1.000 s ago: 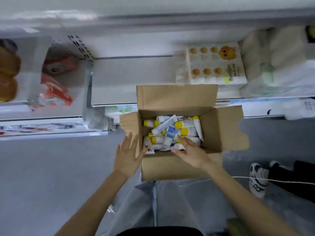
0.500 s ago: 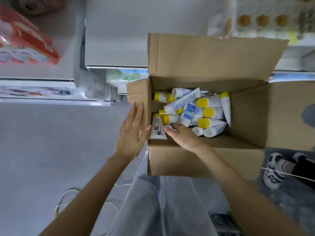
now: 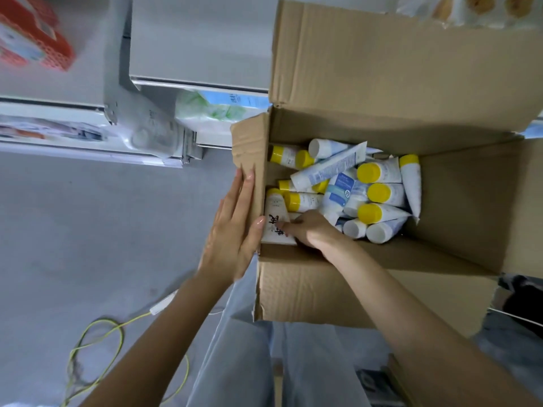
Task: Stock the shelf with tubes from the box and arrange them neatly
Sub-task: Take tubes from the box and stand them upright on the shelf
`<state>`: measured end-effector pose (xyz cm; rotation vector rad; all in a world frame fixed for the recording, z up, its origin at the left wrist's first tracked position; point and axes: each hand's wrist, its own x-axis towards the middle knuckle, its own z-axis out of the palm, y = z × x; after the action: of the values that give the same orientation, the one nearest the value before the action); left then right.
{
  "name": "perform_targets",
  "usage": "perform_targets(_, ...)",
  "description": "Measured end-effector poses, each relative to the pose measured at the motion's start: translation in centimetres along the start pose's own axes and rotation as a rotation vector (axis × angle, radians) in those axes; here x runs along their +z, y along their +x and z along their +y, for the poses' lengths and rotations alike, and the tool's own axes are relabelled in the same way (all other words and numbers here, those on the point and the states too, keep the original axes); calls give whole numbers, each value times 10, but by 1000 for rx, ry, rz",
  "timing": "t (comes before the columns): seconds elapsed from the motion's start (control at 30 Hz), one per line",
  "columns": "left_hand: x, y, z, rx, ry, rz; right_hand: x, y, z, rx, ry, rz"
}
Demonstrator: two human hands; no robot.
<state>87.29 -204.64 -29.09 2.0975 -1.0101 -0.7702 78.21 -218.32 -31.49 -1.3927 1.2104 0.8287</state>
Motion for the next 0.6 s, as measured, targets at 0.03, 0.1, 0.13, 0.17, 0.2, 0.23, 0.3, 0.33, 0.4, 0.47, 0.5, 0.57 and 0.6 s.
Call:
perform_targets(0.03,0,0,-1,4,-8,1,0,0,-1,4,1,9)
perform_targets(0.1,0,0,0,5,-21,1,0,0,-2,8,26,35)
perform_targets(0.13,0,0,1,0,-20,-3,0,-1,-3,6,53,47)
perform_targets(0.17,-1,0,2,-9,-15,-7,0,-2,-3,1,87,62)
perform_targets(0.2,-2,0,3,-18,-9,-12,0,-4,-3,0,136,80)
perform_targets(0.23,-3,0,4,-27,-1,-18,-1,-6,-3,10,198,101)
perform_targets(0.3,-6,1,7,-44,16,-30,-5,-13,-3,19,344,143)
perform_targets(0.33,-8,2,8,-54,16,-32,-9,-19,-4,7,400,159)
perform_targets(0.4,-14,5,13,-70,-2,-24,-20,-33,-3,-21,504,178)
perform_targets(0.47,-22,10,20,-66,-19,-5,-34,-52,-1,-65,572,160)
perform_targets(0.5,-27,14,25,-52,-28,-3,-41,-61,0,-102,572,149)
perform_targets(0.57,-36,24,35,31,-13,-33,-58,-79,3,-225,461,148)
perform_targets(0.6,-41,29,41,99,26,-68,-66,-87,4,-300,393,154)
